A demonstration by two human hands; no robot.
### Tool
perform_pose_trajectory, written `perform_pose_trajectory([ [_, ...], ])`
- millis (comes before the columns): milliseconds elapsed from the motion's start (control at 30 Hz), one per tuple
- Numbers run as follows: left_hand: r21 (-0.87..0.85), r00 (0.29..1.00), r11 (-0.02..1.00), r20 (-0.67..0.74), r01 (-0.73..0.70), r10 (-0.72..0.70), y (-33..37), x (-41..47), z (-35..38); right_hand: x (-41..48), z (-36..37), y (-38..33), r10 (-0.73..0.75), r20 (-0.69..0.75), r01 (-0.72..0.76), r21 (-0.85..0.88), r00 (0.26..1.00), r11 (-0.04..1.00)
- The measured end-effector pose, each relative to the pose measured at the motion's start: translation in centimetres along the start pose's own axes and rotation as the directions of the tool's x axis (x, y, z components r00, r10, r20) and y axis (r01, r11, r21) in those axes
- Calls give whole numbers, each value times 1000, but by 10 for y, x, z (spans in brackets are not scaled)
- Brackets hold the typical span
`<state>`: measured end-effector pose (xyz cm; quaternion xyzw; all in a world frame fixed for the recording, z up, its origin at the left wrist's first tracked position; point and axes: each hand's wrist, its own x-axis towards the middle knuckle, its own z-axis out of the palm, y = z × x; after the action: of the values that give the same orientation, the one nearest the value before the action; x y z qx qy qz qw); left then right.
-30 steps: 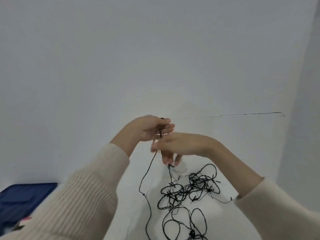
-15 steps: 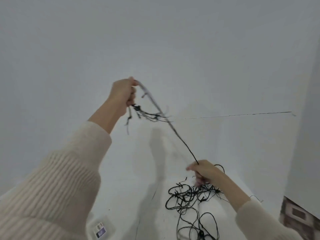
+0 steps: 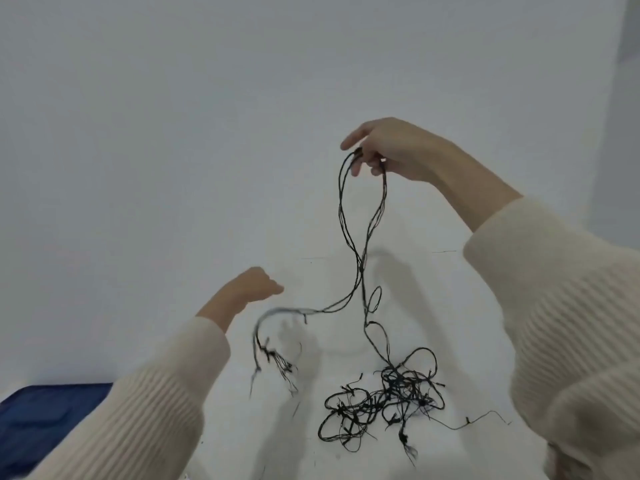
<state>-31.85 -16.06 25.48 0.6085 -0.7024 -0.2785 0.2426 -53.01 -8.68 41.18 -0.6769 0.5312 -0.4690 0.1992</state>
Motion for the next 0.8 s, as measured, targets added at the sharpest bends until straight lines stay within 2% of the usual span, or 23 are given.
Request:
perform_pose_trajectory([
  [33, -109, 995, 990, -29, -95, 92, 16, -4, -1, 1, 2, -8, -24, 28, 26, -92, 999, 995],
  [67, -296, 981, 936, -54, -193, 185, 35, -12, -5, 0, 5, -13, -45, 60, 55, -174, 997, 983],
  [100, -491, 958, 826, -74, -277, 277, 55, -19, -11, 0, 8, -17, -68, 86, 87, -237, 994, 968],
  [133, -605, 930, 724, -84, -333, 357, 75, -26, -18, -1, 11, -20, -94, 98, 118, -274, 991, 955],
  [167, -633, 901, 677, -80, -376, 426, 91, -33, -25, -2, 13, -21, -122, 87, 142, -282, 989, 949],
  [233, -563, 850, 679, -82, -471, 521, 111, -39, -33, -1, 13, -19, -182, -9, 173, -274, 983, 946],
  [300, -491, 830, 691, -132, -530, 542, 114, -39, -36, 0, 7, -12, -190, -81, 146, -381, 978, 913],
  [367, -478, 832, 693, -176, -540, 527, 112, -36, -37, -1, 2, 0, -148, -102, 68, -550, 984, 832],
  [433, -521, 840, 679, -155, -517, 521, 112, -34, -36, -1, 1, 8, -206, -253, 17, -593, 945, 805],
  [500, -578, 843, 655, -114, -487, 526, 115, -35, -34, -1, 3, 8, -262, -434, 1, -516, 862, 857],
  [533, -584, 844, 660, -87, -473, 529, 117, -36, -31, 0, 4, 4, -215, -453, 13, -408, 865, 913],
  [600, -539, 863, 723, -16, -433, 505, 120, -37, -22, 1, 7, -6, -42, -359, 11, -87, 932, 996],
  [667, -489, 881, 785, 66, -381, 469, 118, -38, -8, 0, 7, -19, 62, -287, -1, 208, 956, 978],
  [733, -424, 870, 836, 185, -349, 457, 107, -37, 8, 0, 5, -31, 93, -267, 38, 447, 959, 894],
  [800, -271, 839, 895, 330, -355, 433, 89, -35, 23, 2, -1, -36, 96, -267, 62, 528, 959, 847],
])
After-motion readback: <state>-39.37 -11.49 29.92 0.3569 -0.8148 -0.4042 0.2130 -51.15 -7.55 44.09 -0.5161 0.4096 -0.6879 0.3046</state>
